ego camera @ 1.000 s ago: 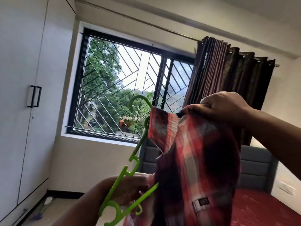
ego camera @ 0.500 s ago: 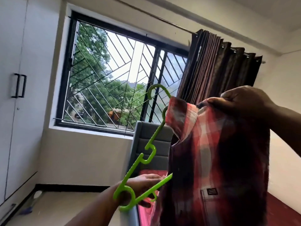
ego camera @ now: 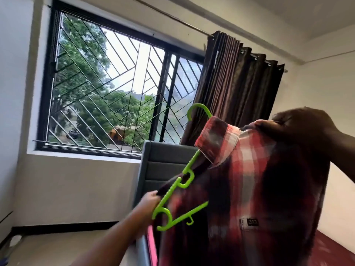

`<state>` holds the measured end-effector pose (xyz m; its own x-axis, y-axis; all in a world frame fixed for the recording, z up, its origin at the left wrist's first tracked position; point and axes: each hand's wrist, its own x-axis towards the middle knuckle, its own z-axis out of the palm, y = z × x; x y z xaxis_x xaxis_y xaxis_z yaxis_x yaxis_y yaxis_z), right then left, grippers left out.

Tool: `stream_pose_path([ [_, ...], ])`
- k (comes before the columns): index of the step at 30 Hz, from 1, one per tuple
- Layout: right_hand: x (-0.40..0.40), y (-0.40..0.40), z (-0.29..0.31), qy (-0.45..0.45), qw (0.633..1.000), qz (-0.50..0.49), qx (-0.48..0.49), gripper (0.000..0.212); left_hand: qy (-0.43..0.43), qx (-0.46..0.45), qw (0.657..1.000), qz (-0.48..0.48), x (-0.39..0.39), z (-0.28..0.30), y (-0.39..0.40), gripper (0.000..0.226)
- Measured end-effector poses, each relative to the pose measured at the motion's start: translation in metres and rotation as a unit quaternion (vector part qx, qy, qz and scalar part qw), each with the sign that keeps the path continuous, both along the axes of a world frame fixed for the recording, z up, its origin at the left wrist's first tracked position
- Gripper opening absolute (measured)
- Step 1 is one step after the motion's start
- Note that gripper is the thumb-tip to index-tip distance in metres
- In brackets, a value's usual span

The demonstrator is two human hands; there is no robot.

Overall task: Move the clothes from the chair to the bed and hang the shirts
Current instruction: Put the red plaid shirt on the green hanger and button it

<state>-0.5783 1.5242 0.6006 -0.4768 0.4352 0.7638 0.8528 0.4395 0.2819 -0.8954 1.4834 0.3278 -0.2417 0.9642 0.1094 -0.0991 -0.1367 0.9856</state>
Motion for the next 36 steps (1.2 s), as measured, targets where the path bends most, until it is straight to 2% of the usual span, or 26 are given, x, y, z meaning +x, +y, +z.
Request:
stream_pose_path([
  [1,0.006,0.005,-0.002,-0.003,1.0,-0.001,0.015,0.082,-0.011,0.022,1.0,0.013,0.006,0.01,0.004,0.021],
  [3,0.017,0.022,-0.012,0.0,0.999,-0.009,0.04,0.072,0.006,0.082,0.99,0.111,0.002,0.045,0.007,0.039],
  [5,0.026,0.043,-0.019,-0.012,0.994,-0.009,0.109,0.075,0.019,0.102,0.982,0.157,0.006,0.063,0.015,0.028],
  [6,0.029,0.056,-0.023,-0.023,0.989,-0.01,0.145,0.078,-0.001,0.101,0.981,0.168,0.011,0.076,0.015,0.022],
  [8,0.039,0.079,-0.027,-0.006,0.981,0.018,0.193,0.074,-0.069,0.103,0.982,0.146,0.03,0.106,0.02,0.015],
  [10,0.046,0.096,-0.031,0.004,0.978,0.026,0.206,0.069,-0.143,0.104,0.981,0.077,0.048,0.13,0.026,0.018],
  [12,0.051,0.111,-0.037,0.028,0.982,0.031,0.187,0.066,-0.186,0.118,0.974,0.048,0.065,0.15,0.031,0.025],
  [14,0.055,0.123,-0.042,0.064,0.987,0.018,0.149,0.067,-0.213,0.169,0.962,0.023,0.079,0.17,0.035,0.028],
  [18,0.051,0.139,-0.057,0.114,0.993,0.017,0.029,0.068,-0.242,0.266,0.933,-0.023,0.109,0.195,0.045,0.034],
  [20,0.049,0.147,-0.069,0.172,0.982,0.05,-0.05,0.074,-0.225,0.235,0.943,-0.07,0.114,0.196,0.057,0.035],
  [21,0.049,0.153,-0.075,0.203,0.974,0.065,-0.079,0.078,-0.169,0.192,0.962,-0.098,0.11,0.19,0.064,0.039],
  [23,0.056,0.162,-0.084,0.246,0.96,0.073,-0.111,0.084,0.054,0.046,0.995,-0.076,0.099,0.178,0.069,0.037],
  [24,0.061,0.166,-0.087,0.263,0.955,0.066,-0.121,0.084,0.179,-0.056,0.981,-0.048,0.093,0.172,0.067,0.034],
  [25,0.066,0.17,-0.09,0.273,0.952,0.054,-0.13,0.083,0.315,-0.146,0.938,0.016,0.084,0.168,0.067,0.038],
  [26,0.07,0.173,-0.095,0.276,0.95,0.039,-0.141,0.082,0.44,-0.198,0.869,0.107,0.075,0.166,0.064,0.043],
  [27,0.073,0.175,-0.099,0.279,0.947,0.027,-0.155,0.081,0.533,-0.191,0.798,0.205,0.069,0.168,0.062,0.045],
  [28,0.075,0.178,-0.104,0.281,0.944,0.018,-0.171,0.08,0.579,-0.151,0.741,0.306,0.066,0.174,0.059,0.045],
  [29,0.075,0.181,-0.108,0.284,0.941,0.011,-0.186,0.08,0.582,-0.079,0.718,0.375,0.065,0.179,0.059,0.046],
  [31,0.074,0.187,-0.115,0.296,0.932,0.006,-0.207,0.082,0.563,0.08,0.702,0.428,0.068,0.183,0.057,0.045],
  [32,0.072,0.19,-0.118,0.303,0.928,0.009,-0.216,0.083,0.591,0.115,0.685,0.41,0.065,0.18,0.061,0.049],
  [33,0.069,0.193,-0.12,0.312,0.923,0.015,-0.225,0.085,0.625,0.111,0.679,0.37,0.06,0.174,0.065,0.061],
  [34,0.065,0.196,-0.121,0.322,0.918,0.017,-0.231,0.085,0.642,0.092,0.689,0.325,0.051,0.165,0.07,0.075],
  [36,0.054,0.196,-0.124,0.339,0.91,0.02,-0.236,0.083,0.637,0.072,0.725,0.252,0.029,0.145,0.082,0.09],
])
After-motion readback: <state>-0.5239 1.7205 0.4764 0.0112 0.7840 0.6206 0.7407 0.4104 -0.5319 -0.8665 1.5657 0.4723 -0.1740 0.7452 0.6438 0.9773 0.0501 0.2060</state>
